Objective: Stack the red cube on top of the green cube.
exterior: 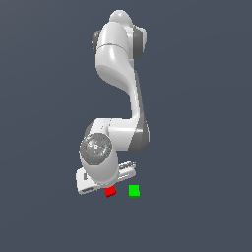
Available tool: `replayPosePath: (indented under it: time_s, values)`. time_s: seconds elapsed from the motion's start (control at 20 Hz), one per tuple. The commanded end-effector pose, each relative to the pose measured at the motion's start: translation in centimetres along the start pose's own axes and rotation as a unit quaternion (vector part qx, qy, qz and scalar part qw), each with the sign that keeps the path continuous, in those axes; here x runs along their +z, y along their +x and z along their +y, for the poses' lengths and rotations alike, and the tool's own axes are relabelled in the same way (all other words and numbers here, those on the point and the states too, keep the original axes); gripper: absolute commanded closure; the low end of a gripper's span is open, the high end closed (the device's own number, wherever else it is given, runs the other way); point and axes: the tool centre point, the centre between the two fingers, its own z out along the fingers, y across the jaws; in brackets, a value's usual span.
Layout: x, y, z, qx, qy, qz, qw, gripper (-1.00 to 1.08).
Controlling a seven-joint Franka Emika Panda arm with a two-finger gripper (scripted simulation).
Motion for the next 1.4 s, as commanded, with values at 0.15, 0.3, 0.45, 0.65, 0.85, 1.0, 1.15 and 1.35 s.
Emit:
replayPosePath:
  time_s: [0.15,0.3,0.45,0.65,0.85,1.0,1.15,1.35]
  values:
    - [0.4,0.7,0.4,-0.007,-0.001,0.000,1.0000,-0.92]
    - [0.5,0.9,0.5,-0.009,-0.001,-0.001,1.0000,-0.92]
    - [0.5,1.0,0.6,-0.010,-0.001,-0.001,1.0000,-0.92]
    - [0.6,1.1,0.6,-0.010,-0.001,-0.001,0.9999,-0.92]
    - [0.7,1.0,0.6,-0.010,-0.001,-0.001,0.9999,-0.92]
    - [1.4,1.0,0.6,-0.010,-0.001,-0.001,0.9999,-0.92]
    - [2.7,1.0,0.6,-0.010,-0.001,-0.001,0.9999,-0.92]
    - [4.6,1.0,0.6,-0.010,-0.001,-0.001,0.9999,-0.92]
